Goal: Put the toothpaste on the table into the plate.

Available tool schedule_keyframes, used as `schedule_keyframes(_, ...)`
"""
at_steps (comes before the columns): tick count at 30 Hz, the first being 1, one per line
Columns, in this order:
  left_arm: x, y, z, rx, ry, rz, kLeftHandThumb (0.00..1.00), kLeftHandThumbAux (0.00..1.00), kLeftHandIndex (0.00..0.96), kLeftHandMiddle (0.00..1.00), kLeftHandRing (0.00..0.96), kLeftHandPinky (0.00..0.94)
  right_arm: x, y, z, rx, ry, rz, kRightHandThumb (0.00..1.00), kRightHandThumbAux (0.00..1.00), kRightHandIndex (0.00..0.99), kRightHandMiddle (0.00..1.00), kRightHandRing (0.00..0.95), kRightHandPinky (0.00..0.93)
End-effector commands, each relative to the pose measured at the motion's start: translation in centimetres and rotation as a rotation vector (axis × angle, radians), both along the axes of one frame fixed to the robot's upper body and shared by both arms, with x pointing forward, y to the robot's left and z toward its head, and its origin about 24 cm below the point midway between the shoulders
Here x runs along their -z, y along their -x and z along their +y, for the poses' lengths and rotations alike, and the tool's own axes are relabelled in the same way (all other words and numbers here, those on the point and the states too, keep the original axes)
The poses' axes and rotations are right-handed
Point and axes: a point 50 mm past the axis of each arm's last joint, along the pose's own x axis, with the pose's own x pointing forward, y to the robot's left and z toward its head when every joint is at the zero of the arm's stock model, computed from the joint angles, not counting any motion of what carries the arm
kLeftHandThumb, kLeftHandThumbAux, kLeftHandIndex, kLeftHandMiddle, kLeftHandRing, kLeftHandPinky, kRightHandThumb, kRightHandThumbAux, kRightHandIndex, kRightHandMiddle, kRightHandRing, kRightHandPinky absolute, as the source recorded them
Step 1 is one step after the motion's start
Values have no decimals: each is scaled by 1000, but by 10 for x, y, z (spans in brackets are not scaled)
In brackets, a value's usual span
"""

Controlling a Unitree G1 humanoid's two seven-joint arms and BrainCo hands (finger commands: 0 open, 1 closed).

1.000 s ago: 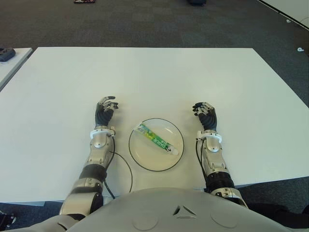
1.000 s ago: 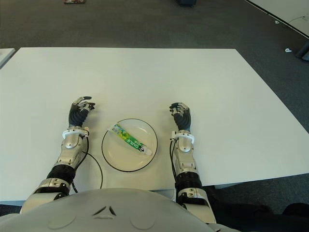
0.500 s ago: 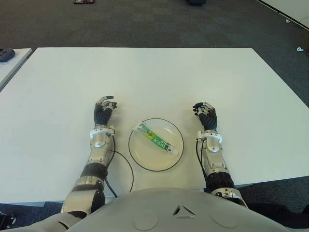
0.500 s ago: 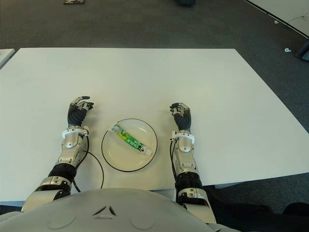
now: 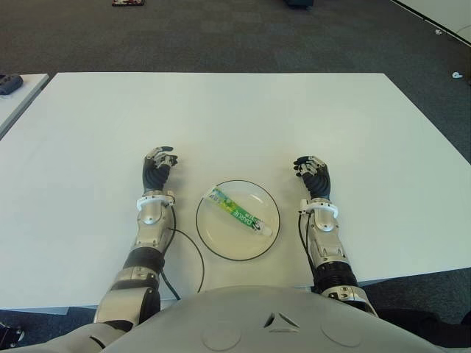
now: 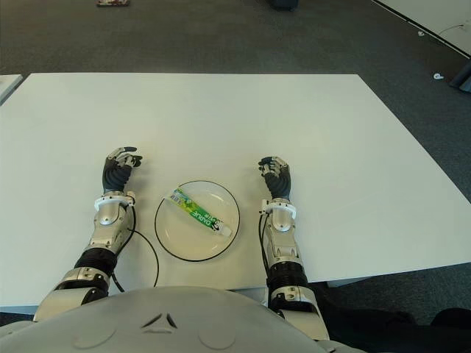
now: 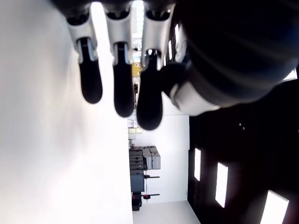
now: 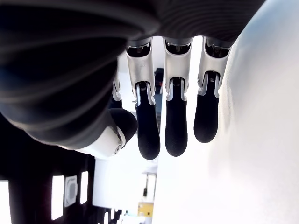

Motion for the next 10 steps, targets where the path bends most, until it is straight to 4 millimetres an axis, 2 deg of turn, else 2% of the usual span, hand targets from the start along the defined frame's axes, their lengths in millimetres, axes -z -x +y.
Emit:
schedule_keyframes(1, 23, 19, 0, -40, 40, 123, 709, 717, 437, 665, 657, 633, 5, 1, 2, -9, -4, 39, 709, 730, 429, 480, 467, 486)
schedule_keyframes(10, 21, 21, 4, -68, 49, 105, 710, 716, 437, 654, 647, 627, 7, 1, 5, -28, -11, 65, 709, 729, 430, 472, 458, 473)
